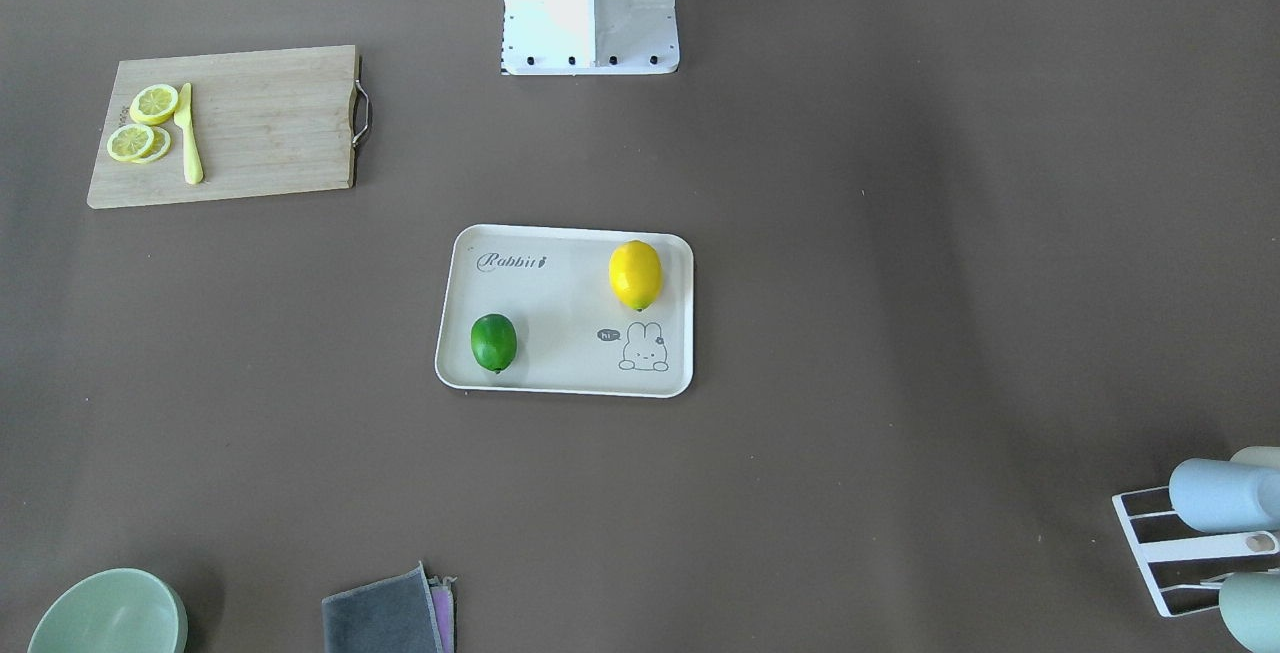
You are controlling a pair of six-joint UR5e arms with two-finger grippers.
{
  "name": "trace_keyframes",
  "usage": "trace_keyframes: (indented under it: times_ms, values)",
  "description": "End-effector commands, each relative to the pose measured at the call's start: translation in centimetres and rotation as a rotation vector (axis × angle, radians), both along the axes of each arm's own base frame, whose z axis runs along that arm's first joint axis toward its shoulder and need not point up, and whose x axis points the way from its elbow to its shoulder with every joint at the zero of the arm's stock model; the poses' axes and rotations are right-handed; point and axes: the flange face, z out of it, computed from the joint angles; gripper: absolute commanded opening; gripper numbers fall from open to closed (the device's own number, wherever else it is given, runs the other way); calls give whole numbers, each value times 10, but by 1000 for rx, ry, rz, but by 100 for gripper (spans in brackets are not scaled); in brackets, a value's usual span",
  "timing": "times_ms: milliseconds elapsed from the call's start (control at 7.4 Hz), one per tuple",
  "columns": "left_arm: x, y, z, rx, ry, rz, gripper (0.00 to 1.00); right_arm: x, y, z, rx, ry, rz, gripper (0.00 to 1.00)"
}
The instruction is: Place all lemons on tray
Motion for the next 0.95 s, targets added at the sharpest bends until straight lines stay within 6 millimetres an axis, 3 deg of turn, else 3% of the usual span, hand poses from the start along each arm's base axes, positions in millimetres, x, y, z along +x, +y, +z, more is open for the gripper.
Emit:
trace_keyframes:
  times_ms: [0,811]
  values:
    - [-17,8,5,-41,16,-26,98,0,-3,-4,8,-2,3,100]
    - [-16,21,23,-73,11,-29,98,0,-5,-12,29,-4,4,100]
